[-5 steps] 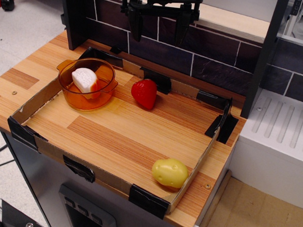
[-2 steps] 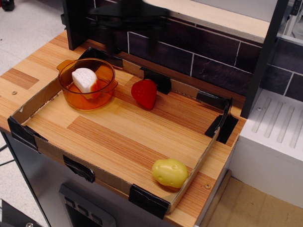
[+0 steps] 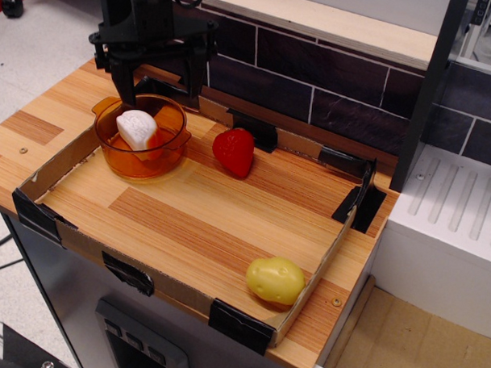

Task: Take sushi out of pot

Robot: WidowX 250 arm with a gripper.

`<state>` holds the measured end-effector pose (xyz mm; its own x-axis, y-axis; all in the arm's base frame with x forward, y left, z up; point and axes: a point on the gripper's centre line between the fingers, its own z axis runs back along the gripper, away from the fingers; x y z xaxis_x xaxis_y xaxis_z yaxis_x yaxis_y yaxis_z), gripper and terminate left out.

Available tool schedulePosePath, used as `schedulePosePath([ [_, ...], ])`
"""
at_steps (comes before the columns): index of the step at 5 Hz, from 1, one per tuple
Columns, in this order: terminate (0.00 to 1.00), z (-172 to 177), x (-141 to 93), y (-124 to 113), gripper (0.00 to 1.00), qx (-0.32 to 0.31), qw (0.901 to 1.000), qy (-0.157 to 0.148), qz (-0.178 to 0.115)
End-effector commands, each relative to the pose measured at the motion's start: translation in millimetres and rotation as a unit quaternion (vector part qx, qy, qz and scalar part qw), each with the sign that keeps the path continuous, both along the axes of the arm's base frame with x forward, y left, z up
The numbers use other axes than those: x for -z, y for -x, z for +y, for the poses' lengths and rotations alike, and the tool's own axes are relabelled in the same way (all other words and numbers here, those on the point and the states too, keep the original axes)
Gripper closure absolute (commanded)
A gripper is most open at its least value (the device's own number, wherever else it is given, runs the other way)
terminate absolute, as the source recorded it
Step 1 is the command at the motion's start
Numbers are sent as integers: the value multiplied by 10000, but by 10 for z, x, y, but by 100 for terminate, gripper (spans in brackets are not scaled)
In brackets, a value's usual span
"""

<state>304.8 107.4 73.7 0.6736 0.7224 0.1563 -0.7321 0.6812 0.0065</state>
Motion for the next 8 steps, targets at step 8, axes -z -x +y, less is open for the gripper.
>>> schedulePosePath([
  [8, 0, 243, 397, 38, 0, -1193, 9927, 193, -61],
])
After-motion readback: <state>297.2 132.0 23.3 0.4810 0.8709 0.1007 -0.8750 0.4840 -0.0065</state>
